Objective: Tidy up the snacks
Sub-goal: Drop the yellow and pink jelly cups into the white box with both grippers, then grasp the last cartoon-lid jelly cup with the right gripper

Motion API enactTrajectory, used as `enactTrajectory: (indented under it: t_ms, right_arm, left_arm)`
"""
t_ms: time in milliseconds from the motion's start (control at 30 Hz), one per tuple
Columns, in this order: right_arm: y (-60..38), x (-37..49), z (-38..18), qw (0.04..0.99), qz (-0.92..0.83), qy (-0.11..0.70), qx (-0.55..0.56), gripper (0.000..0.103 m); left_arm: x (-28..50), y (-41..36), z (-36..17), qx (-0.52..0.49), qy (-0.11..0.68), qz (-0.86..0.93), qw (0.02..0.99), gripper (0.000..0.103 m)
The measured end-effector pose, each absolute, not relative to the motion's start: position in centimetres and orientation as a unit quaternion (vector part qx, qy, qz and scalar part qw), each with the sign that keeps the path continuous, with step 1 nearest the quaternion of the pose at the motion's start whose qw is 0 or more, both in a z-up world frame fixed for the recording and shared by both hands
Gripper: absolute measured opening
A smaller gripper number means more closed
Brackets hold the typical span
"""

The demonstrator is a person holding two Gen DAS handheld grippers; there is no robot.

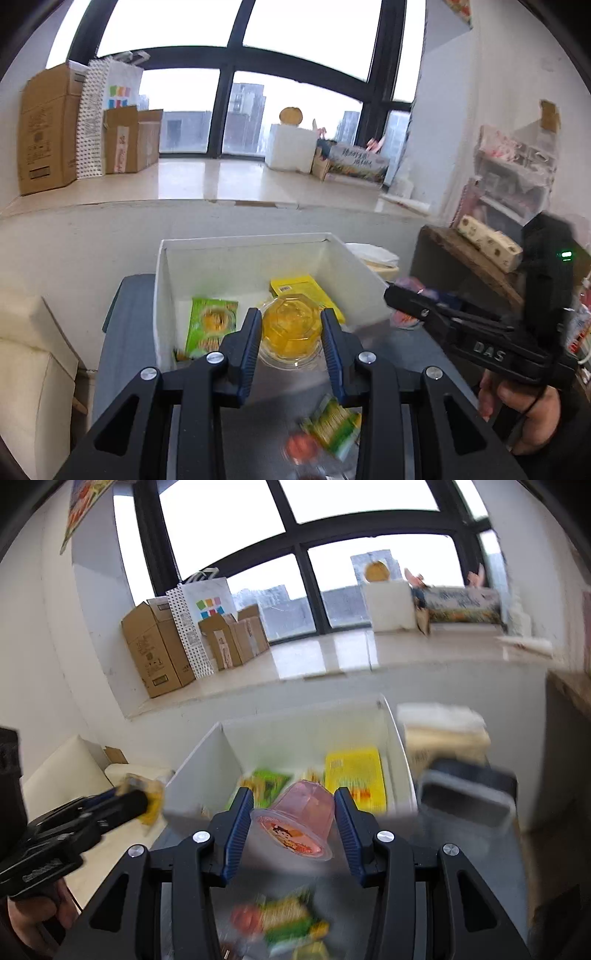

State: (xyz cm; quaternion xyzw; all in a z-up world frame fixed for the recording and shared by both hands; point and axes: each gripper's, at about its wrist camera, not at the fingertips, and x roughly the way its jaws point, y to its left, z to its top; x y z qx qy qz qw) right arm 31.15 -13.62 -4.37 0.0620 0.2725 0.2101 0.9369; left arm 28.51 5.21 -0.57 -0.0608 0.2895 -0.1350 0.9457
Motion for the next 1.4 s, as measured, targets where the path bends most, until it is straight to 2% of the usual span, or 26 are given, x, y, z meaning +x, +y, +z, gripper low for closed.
enactTrajectory:
  t_ms: [167,200,233,267,300,333,367,633,733,833,1033,1233,1400]
  right_arm:
    - [-12.8,36.0,-4.3,0.936,0.198,0.291,0.03,0.049]
    - [-12.8,36.6,-4.4,0.936,0.191,0.293,0.024,0.05]
    - [-12.8,37.3,-4.6,0.935,0.19,0.298,0.019,0.05]
    - [-12.8,37.8,-4.8,0.933,0.193,0.303,0.016,0.06]
    - [-12.8,38.1,-5.1,0.931,0.192,0.31,0.008,0.072]
    - [-12.8,38.3,-5.4,0.93,0.185,0.316,0.0,0.094]
    - [-12.9,38.3,-5.4,0.934,0.176,0.31,-0.004,0.097]
    - [-14.8,38.1,-5.9,0.937,0.151,0.313,0.031,0.098]
    - [-15.3,37.3,-5.8,0.936,0.151,0.314,0.051,0.103]
    - [-16.2,35.3,-5.5,0.933,0.161,0.305,0.098,0.103]
    - [-17.6,29.3,-4.9,0.931,0.185,0.291,0.121,0.103]
    - [-17.5,21.8,-5.3,0.928,0.223,0.279,0.103,0.103]
    - [-17.4,17.9,-7.5,0.91,0.249,0.309,0.12,0.103]
  left_arm:
    - [34.2,5.2,-2.2,-0.051,0.317,-0.118,0.94,0.037]
    - [34.7,5.2,-2.5,-0.047,0.321,-0.116,0.939,0.041]
    - [35.1,5.1,-2.7,-0.043,0.325,-0.113,0.938,0.062]
    - [35.4,5.0,-3.1,-0.037,0.334,-0.105,0.936,0.079]
    - [35.4,5.0,-3.2,-0.037,0.337,-0.103,0.935,0.103]
    - [35.1,5.2,-3.2,-0.04,0.328,-0.103,0.938,0.103]
    - [34.8,5.2,-3.2,-0.041,0.322,-0.102,0.94,0.103]
    - [34.3,5.6,-3.6,-0.034,0.331,-0.085,0.939,0.103]
    - [33.5,5.7,-3.2,-0.038,0.335,-0.093,0.937,0.103]
    - [31.1,5.7,-2.3,-0.037,0.324,-0.103,0.94,0.103]
    - [23.7,5.6,-1.6,-0.037,0.307,-0.119,0.944,0.103]
    - [16.9,5.9,-3.4,-0.052,0.315,-0.11,0.941,0.103]
    - [12.3,5.6,-5.3,-0.057,0.328,-0.105,0.937,0.103]
